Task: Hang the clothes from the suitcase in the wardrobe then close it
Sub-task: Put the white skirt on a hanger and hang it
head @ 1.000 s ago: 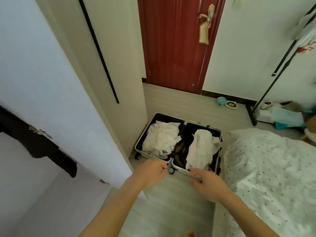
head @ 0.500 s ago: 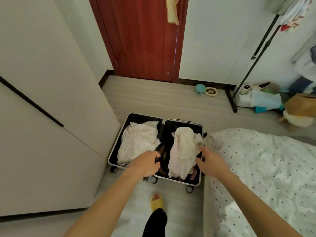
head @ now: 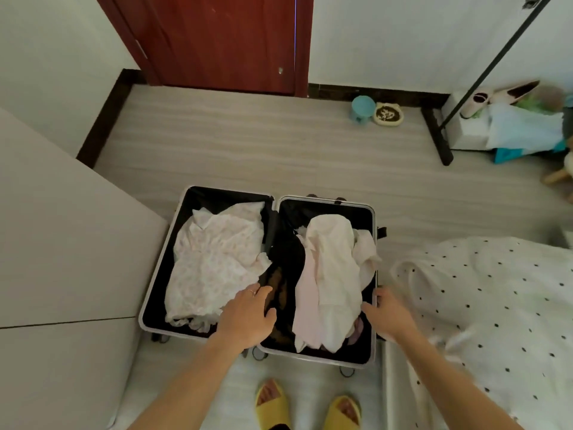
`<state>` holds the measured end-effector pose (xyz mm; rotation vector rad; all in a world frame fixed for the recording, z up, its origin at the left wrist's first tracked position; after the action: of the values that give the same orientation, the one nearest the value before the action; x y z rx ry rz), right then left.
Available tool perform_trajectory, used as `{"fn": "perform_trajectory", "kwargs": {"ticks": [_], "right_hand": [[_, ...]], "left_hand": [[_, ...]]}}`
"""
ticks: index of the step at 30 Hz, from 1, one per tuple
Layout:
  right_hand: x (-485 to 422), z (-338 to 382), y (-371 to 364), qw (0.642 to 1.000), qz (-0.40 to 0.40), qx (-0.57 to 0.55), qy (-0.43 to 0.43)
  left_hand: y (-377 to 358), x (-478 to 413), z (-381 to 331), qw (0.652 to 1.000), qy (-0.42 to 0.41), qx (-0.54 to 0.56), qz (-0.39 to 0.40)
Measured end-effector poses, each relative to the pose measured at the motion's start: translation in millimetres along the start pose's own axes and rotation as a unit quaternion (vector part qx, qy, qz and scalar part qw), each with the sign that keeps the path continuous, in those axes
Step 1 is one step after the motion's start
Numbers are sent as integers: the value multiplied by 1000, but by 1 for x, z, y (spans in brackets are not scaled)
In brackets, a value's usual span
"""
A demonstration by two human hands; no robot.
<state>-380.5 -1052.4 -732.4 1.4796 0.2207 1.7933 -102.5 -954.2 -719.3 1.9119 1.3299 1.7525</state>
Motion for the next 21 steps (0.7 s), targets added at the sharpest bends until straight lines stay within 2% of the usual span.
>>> {"fn": "perform_trajectory", "kwargs": {"ticks": [7,9,12,14,17,21], "right_hand": [[-226,-64,-103,991,-38,-124,-28],[-267,-68,-125,985,-55,-164,-25],[-300,-74,-150,974,-88,-203,-56],[-311,-80,-160,980,-156,-116,-50],[-293,-91,-166,980,-197,21,-1],[-238,-72,-131,964,-233,91,92]], "left_hand": [[-146,-191,54,998,53,-24,-18],[-185,-233,74,998,63,-17,-28],[-225,-263,95,998,68,9,-3],[-245,-270,106,997,70,19,27],[-252,-262,111,995,73,11,69],[-205,-229,99,989,78,7,124]]}}
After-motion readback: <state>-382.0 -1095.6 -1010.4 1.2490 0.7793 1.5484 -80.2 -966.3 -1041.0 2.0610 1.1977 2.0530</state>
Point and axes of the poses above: each hand's wrist, its own x-axis away from the middle knuckle, its own y-axis out of the back of the hand, z = x × y, the point moved 1 cm from there along -x, towards the middle knuckle, and after that the axes turned 1 degree about -x, right-handed, at the moved point
